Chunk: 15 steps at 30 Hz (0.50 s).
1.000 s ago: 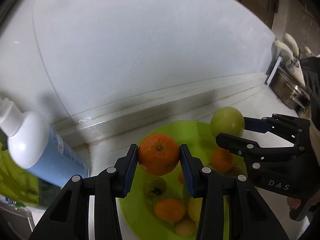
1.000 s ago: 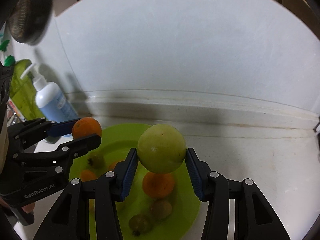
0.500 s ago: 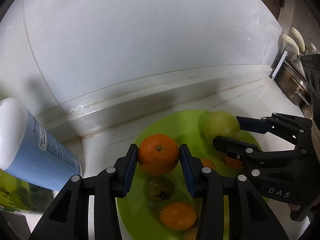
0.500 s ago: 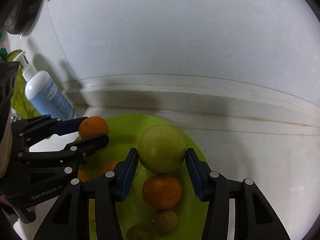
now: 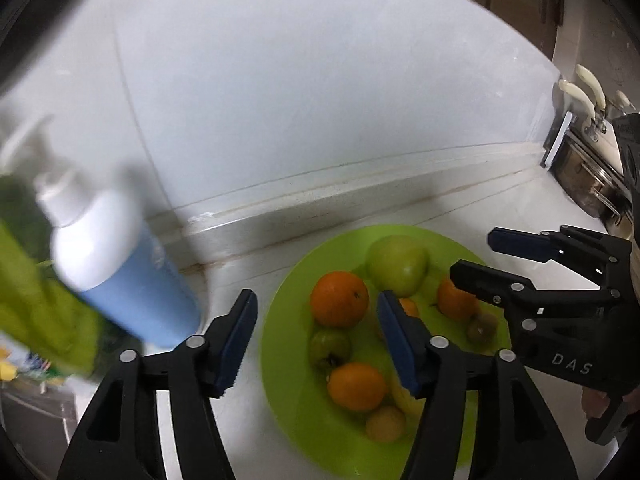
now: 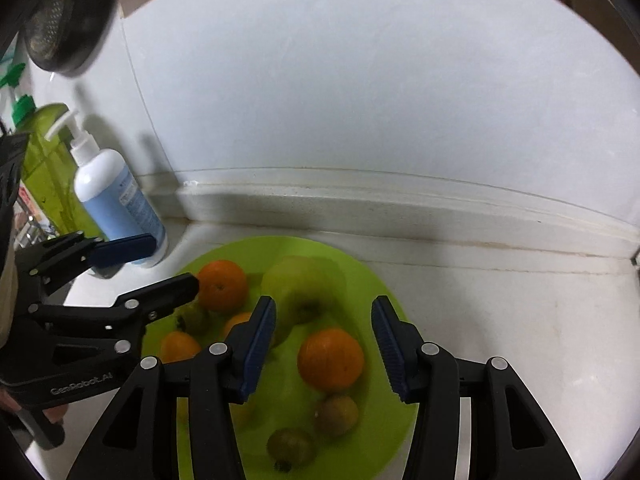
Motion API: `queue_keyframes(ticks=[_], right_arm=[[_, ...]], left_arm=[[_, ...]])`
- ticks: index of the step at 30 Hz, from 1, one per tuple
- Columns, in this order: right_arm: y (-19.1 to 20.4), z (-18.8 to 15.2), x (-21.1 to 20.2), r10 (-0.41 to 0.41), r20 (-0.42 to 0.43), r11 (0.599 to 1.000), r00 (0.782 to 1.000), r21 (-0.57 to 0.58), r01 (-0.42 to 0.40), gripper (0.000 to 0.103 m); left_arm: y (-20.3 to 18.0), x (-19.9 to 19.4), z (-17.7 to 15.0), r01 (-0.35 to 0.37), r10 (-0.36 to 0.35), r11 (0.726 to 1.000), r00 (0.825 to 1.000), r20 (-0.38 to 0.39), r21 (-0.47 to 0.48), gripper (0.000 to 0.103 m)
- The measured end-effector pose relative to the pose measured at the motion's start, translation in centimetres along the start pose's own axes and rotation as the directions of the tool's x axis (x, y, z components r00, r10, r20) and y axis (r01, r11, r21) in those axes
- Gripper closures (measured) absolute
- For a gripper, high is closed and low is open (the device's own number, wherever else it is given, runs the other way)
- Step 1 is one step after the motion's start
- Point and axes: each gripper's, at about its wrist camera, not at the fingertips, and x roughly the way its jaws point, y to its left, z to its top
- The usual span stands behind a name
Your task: Organize fruits
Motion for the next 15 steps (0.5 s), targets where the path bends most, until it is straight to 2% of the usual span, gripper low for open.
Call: queue_keyframes(ticks=[2, 6, 10, 15], right_arm=[[0.1, -0.5, -1.4, -0.004, 0.018, 1.0, 1.0, 0.02, 0.003, 0.045], [0.9, -1.9, -4.0, -0.008, 0.049, 0.999, 0.999, 0.046, 0.005, 0.043], [1.8, -3.7, -7.4, -0.031, 0.087, 0.997, 0.996, 0.067, 0.025, 0.03], [2.8, -6.8, -11.6, -0.064, 0.122, 0.994, 0.99, 0.096, 0.053, 0.026]], left_arm=[[0.1, -1.5, -0.6, -0.016, 0.016, 1.0, 1.0, 0.018, -0.004, 0.037], [0.0, -5.1, -2.0, -0.037, 0.039, 0.999, 0.998, 0.059, -0.035, 0.028], [-0.4, -8.6, -3.7, -0.057, 0.061, 0.997, 0.994, 0.088, -0.05, 0.018], [-1.7, -12.6, -6.7, -0.073, 0.079, 0.996, 0.989, 0.128, -0.048, 0.01]])
